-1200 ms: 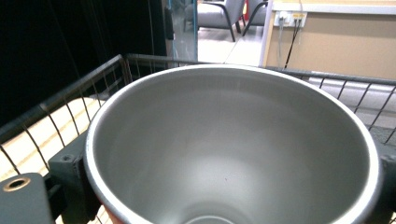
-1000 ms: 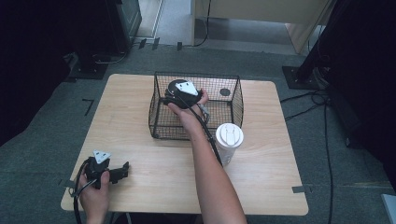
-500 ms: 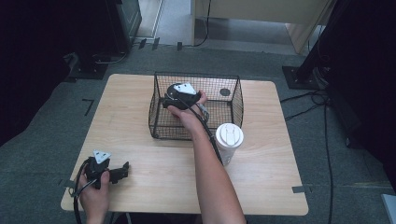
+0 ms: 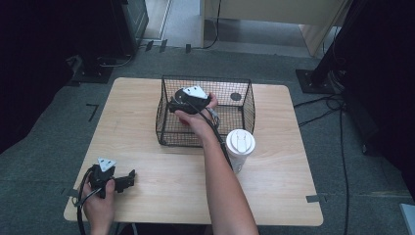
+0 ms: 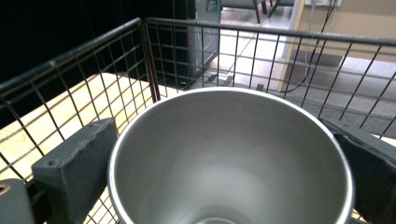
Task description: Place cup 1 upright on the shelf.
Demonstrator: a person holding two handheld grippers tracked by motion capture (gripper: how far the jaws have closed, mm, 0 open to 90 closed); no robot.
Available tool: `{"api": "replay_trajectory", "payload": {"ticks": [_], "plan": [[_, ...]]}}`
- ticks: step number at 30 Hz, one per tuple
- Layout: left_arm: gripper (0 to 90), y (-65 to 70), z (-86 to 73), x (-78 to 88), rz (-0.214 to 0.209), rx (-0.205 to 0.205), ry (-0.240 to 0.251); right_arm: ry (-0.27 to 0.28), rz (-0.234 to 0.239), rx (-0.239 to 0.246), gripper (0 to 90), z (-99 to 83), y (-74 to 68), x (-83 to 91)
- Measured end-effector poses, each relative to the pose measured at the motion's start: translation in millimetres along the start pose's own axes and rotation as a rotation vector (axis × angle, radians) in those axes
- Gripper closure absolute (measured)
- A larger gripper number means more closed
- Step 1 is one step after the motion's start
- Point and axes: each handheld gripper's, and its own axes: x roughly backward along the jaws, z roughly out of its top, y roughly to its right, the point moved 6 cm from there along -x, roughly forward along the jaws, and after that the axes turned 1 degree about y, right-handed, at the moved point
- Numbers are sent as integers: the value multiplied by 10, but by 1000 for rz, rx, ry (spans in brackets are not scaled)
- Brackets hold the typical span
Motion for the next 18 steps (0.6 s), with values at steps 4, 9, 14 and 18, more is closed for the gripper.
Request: {"api": "replay_trajectory", "payload": {"ticks": [4, 9, 14, 18], "plan": [[0, 0, 0, 0, 0, 0, 0, 20, 4, 1, 17, 43, 2, 18], [0, -1, 0, 0, 0, -1, 0, 42, 6, 7, 17, 124, -9, 55], [0, 0, 0, 0, 0, 0, 0, 63, 0, 9, 17, 211, -5, 113], [0, -1, 0, 0, 0, -1, 0, 80, -9, 11, 17, 269, 11, 171]]}}
